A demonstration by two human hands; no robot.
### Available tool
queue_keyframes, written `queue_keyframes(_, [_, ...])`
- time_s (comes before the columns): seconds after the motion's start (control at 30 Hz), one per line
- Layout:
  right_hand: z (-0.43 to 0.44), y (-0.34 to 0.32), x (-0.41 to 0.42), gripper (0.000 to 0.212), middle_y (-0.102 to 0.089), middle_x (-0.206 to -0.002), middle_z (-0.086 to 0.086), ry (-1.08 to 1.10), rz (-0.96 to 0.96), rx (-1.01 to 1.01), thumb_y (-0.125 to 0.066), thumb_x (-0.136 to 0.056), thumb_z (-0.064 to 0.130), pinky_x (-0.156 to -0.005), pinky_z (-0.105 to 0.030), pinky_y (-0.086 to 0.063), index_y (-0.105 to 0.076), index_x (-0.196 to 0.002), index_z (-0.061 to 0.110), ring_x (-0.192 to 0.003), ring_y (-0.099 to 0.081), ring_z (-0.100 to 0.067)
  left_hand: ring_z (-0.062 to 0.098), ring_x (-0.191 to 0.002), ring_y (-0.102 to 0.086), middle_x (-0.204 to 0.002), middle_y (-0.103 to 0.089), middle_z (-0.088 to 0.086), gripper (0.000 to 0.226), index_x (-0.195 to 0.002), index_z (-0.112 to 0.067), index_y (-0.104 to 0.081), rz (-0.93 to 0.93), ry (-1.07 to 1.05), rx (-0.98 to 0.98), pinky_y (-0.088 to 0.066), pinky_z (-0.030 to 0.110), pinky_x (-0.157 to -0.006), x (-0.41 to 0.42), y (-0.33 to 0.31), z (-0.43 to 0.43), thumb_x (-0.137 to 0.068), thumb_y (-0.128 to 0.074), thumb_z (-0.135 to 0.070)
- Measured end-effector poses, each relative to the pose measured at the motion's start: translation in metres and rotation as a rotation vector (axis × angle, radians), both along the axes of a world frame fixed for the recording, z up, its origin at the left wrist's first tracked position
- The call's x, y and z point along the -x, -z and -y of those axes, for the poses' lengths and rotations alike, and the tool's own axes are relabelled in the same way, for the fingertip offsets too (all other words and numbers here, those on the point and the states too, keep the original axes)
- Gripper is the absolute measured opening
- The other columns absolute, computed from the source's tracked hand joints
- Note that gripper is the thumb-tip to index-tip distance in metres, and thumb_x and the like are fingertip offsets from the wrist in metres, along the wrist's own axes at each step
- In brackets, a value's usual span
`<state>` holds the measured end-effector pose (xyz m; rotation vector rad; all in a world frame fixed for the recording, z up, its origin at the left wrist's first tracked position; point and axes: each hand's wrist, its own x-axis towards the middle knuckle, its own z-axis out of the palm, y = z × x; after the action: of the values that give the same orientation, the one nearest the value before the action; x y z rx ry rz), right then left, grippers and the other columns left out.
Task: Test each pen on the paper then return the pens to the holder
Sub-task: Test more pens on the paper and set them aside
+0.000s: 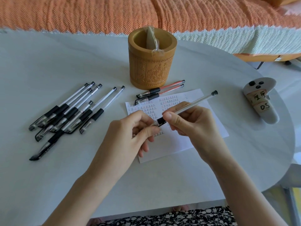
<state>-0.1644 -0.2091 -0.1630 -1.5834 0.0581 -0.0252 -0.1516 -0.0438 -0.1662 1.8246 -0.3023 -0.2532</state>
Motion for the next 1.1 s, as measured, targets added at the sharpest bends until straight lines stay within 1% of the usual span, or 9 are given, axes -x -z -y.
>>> queue_keyframes(0.1, [-0.001,-0.001,0.0,0.013,-0.057,-0.049,0.009,-0.025,0.008,-0.008,-0.069,-0.071,0.015,-0.047,-0.008,-0.035,-0.065,-0.076,0.004,-0.045,-0.048,-0.003,0.012,-0.042,-0.051,-0.059,-0.063,0.002,0.012,-0.073,-0.018,-0.059,0.007,0.001,-0.021,-0.043,0.022,-0.041,0.002,0.002,0.001,-0.081,-0.067,-0.015])
queue_keyframes(0.17, [-0.002,-0.002,0.001,0.014,-0.057,-0.048,0.009,-0.032,-0.004,0.007,-0.07,-0.071,0.015,-0.047,-0.008,-0.034,-0.065,-0.076,0.004,-0.045,-0.048,-0.003,0.012,-0.041,-0.05,-0.059,-0.063,0.002,0.012,-0.073,-0.018,-0.059,0.007,0.006,-0.035,-0.042,0.021,-0.041,0.002,0.002,0.0,-0.081,-0.067,-0.015])
queue_keyframes(0.27, [-0.005,0.0,0.0,0.015,-0.055,-0.049,0.007,-0.006,-0.046,0.001,-0.069,-0.072,0.023,-0.047,-0.012,-0.033,-0.067,-0.077,0.009,-0.046,-0.046,-0.008,0.011,-0.041,-0.049,-0.06,-0.064,0.001,0.008,-0.075,-0.017,-0.061,0.021,-0.007,-0.042,-0.042,0.02,-0.042,0.0,0.0,-0.001,-0.08,-0.067,-0.018])
queue_keyframes(0.37, [-0.008,0.002,-0.002,0.029,-0.055,-0.054,0.002,0.022,-0.114,-0.023,-0.065,-0.073,0.036,-0.048,-0.018,-0.033,-0.069,-0.082,0.009,-0.052,-0.043,-0.014,0.012,-0.042,-0.05,-0.06,-0.064,-0.001,0.008,-0.078,-0.016,-0.062,0.053,-0.032,-0.055,-0.042,0.018,-0.042,-0.004,0.0,0.0,-0.081,-0.066,-0.023])
queue_keyframes(0.5, [-0.01,0.004,-0.005,0.025,-0.056,-0.053,0.004,0.014,-0.127,-0.025,-0.065,-0.075,0.032,-0.047,-0.016,-0.036,-0.069,-0.083,0.009,-0.047,-0.044,-0.008,0.011,-0.043,-0.05,-0.06,-0.064,-0.005,0.01,-0.077,-0.019,-0.059,0.068,-0.052,-0.085,-0.04,0.017,-0.043,-0.004,0.005,0.001,-0.083,-0.066,-0.023])
queue_keyframes(0.83, [-0.009,0.007,-0.007,0.03,-0.06,-0.059,0.0,-0.039,-0.102,-0.07,-0.065,-0.077,0.029,-0.046,-0.016,-0.037,-0.069,-0.088,0.002,-0.048,-0.044,-0.011,0.008,-0.044,-0.052,-0.062,-0.065,-0.004,0.009,-0.078,-0.02,-0.059,0.103,-0.067,-0.09,-0.039,0.012,-0.045,-0.004,0.005,-0.004,-0.082,-0.066,-0.024])
queue_keyframes(0.93, [-0.007,0.007,-0.009,0.026,-0.066,-0.067,-0.005,-0.114,-0.129,-0.127,-0.068,-0.075,0.022,-0.05,-0.019,-0.042,-0.069,-0.094,0.003,-0.056,-0.05,-0.015,0.008,-0.049,-0.058,-0.062,-0.065,-0.004,0.01,-0.081,-0.018,-0.062,0.112,-0.096,-0.115,-0.045,0.018,-0.048,-0.007,0.005,-0.005,-0.081,-0.065,-0.028])
queue_keyframes(1.0, [-0.006,0.007,-0.012,0.02,-0.068,-0.07,-0.008,-0.107,-0.163,-0.126,-0.067,-0.079,0.013,-0.05,-0.02,-0.044,-0.068,-0.094,0.0,-0.057,-0.056,-0.013,0.006,-0.056,-0.062,-0.065,-0.067,-0.007,0.018,-0.084,-0.019,-0.064,0.132,-0.108,-0.152,-0.05,0.023,-0.054,-0.009,0.005,-0.006,-0.08,-0.064,-0.036])
queue_keyframes(1.1, [-0.006,0.008,-0.018,0.023,-0.07,-0.067,-0.009,0.008,-0.227,-0.036,-0.067,-0.085,0.018,-0.046,-0.019,-0.042,-0.068,-0.086,-0.005,-0.05,-0.057,-0.011,0.0,-0.07,-0.063,-0.076,-0.068,-0.015,0.031,-0.093,-0.024,-0.068,0.183,-0.141,-0.241,-0.049,0.017,-0.064,-0.009,0.004,-0.009,-0.076,-0.058,-0.048])
